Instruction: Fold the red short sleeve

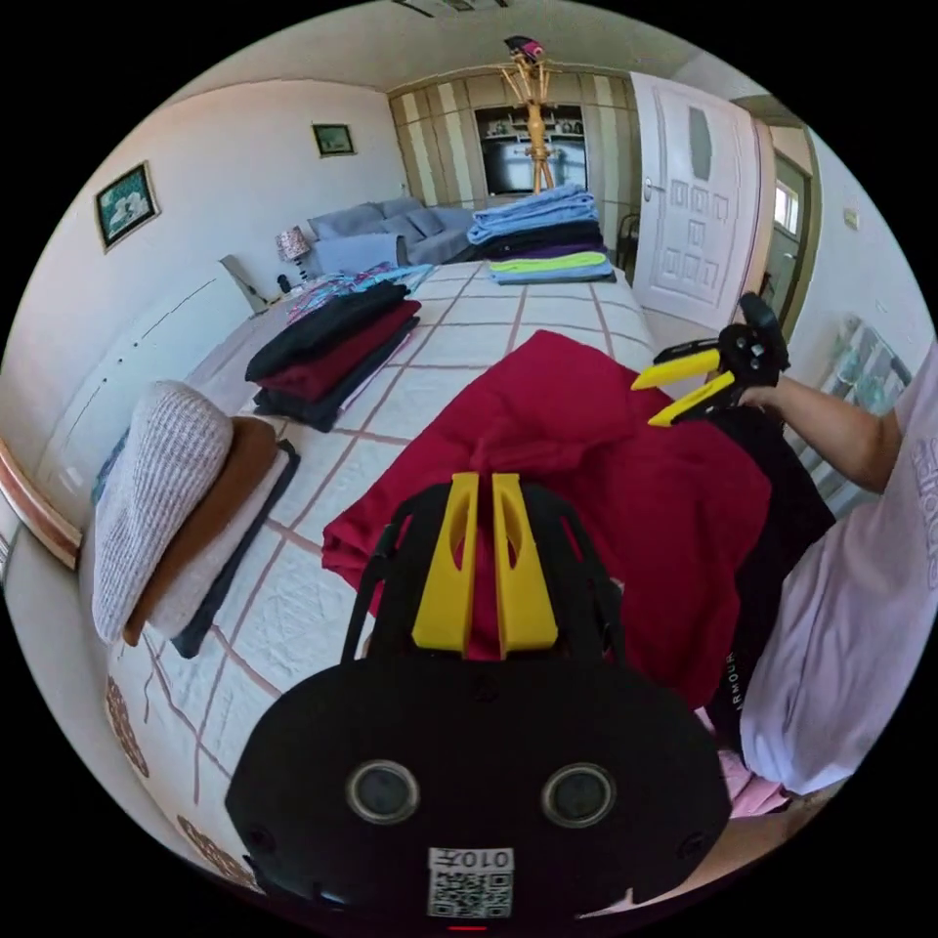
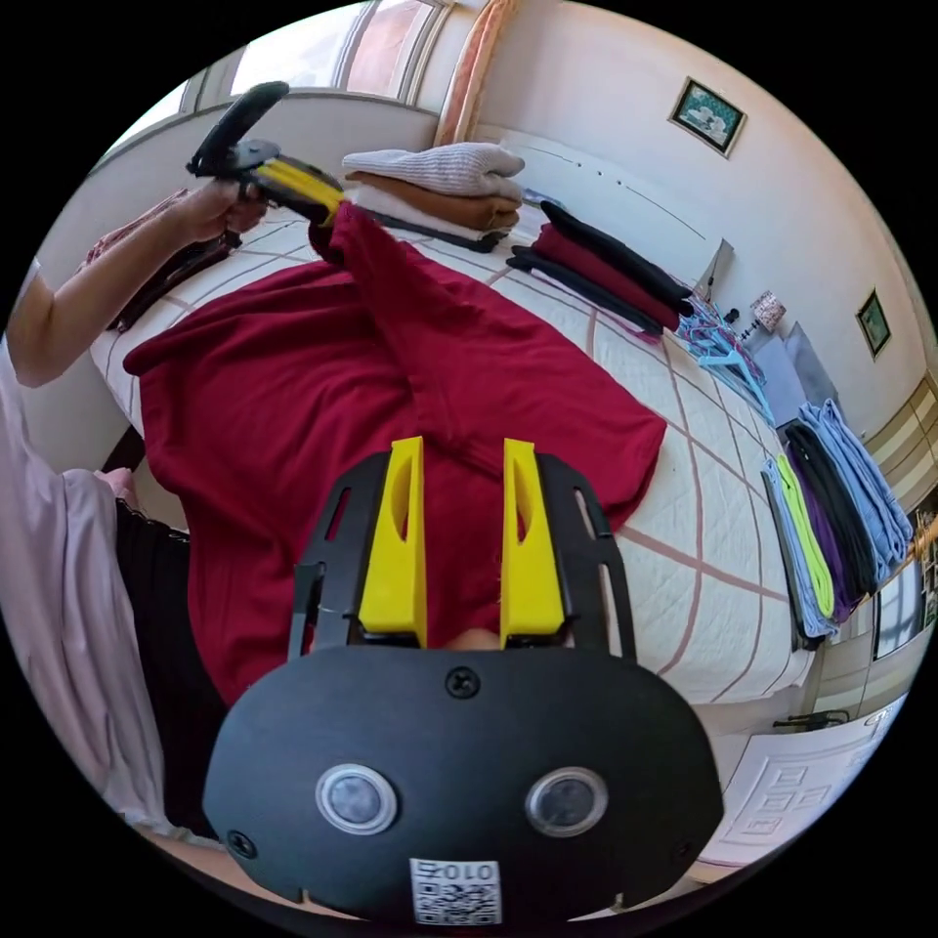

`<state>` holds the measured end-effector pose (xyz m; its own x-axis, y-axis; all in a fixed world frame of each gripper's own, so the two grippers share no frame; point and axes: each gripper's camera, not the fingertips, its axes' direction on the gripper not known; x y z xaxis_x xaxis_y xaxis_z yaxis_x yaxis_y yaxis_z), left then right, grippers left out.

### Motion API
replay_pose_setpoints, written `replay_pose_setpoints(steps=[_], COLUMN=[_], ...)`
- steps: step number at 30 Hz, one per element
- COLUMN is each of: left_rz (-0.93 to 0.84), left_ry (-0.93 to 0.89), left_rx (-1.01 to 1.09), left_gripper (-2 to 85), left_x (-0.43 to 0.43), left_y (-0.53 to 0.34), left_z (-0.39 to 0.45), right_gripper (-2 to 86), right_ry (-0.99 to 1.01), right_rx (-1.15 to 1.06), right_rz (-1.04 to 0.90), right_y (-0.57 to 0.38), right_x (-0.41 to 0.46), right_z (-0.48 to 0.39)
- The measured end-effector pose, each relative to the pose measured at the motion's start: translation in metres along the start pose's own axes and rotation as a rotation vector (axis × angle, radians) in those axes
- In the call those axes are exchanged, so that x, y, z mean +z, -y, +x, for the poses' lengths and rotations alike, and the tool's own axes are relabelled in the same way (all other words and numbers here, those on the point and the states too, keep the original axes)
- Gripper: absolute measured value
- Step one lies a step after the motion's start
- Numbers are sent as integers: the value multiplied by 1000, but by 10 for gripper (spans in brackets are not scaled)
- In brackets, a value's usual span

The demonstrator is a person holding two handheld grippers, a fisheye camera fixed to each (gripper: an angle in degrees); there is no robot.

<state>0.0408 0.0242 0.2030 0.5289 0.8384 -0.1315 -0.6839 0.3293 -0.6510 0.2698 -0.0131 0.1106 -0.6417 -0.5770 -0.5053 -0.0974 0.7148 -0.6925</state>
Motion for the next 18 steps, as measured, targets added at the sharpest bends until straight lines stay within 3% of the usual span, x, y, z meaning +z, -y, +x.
replay_pose_setpoints(steps=[2, 11, 18], left_rz=[105, 217, 234], left_ry=[-42, -75, -25], left_rx=[-39, 26, 5], left_gripper=[4, 5, 6], left_x=[-30, -97, -122], left_y=[17, 64, 60], left_z=[-9, 2, -1], right_gripper=[121, 119, 42], right_ry=[-23, -237, -241], right_rx=[0, 144, 239], right_rz=[23, 137, 226], right_y=[-2, -12, -37], right_x=[4, 20, 2], right_z=[-7, -11, -5])
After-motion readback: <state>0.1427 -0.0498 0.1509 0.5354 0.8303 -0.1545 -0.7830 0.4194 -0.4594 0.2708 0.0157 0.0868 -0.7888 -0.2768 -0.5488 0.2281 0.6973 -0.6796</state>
